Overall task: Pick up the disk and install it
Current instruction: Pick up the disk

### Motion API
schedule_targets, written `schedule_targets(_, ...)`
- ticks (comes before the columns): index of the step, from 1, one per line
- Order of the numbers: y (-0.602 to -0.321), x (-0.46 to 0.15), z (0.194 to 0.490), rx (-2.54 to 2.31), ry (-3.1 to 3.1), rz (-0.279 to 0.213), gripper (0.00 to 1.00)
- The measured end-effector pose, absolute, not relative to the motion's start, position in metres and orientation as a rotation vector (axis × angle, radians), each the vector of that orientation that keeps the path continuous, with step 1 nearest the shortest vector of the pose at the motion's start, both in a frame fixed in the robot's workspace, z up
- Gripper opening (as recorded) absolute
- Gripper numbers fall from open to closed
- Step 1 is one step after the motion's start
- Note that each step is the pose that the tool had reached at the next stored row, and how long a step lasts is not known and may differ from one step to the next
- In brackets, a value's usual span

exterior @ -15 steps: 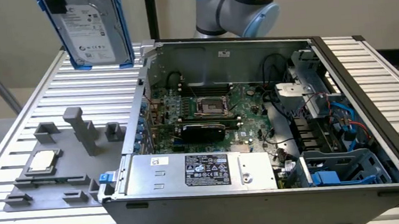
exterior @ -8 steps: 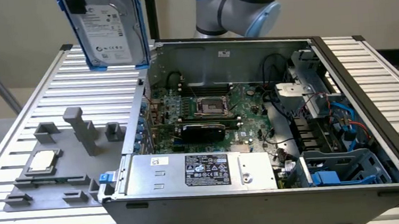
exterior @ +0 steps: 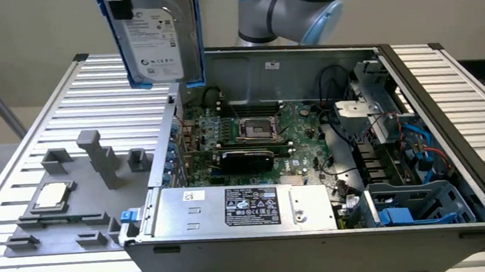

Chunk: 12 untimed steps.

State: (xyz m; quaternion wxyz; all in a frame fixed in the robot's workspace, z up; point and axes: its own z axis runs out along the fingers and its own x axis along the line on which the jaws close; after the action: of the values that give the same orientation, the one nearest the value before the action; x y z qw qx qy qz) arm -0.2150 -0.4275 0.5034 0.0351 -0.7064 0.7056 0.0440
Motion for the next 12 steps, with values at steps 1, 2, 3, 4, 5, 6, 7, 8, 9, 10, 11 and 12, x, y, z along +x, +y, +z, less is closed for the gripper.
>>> schedule_targets(1, -0.429, -0.21, 0.503, -2.171, 2.169, 0.135, 0.33)
schedule_targets(2, -0.43, -0.206, 0.503, -2.171, 2.169, 0.136, 0.33)
schedule_targets(3, -0.432, -0.201, 0.503, -2.171, 2.169, 0.136, 0.33)
schedule_targets(4, -0.434, -0.197, 0.503, -2.171, 2.169, 0.136, 0.33)
schedule_targets(5, -0.435, -0.192, 0.503, -2.171, 2.169, 0.136, 0.33)
schedule_targets(6, -0.437, -0.188, 0.504, -2.171, 2.169, 0.136, 0.33)
schedule_targets(7, -0.438, -0.183, 0.503, -2.172, 2.169, 0.136, 0.33)
schedule_targets(8, -0.44, -0.179, 0.503, -2.171, 2.169, 0.136, 0.33)
schedule_targets(9, -0.442, -0.174, 0.503, -2.171, 2.169, 0.136, 0.33)
schedule_targets(10, -0.444, -0.17, 0.503, -2.171, 2.169, 0.136, 0.33)
schedule_targets(11, -0.445, -0.165, 0.503, -2.171, 2.169, 0.136, 0.33)
schedule_targets(12, -0.447, -0.161, 0.503, -2.171, 2.169, 0.136, 0.33)
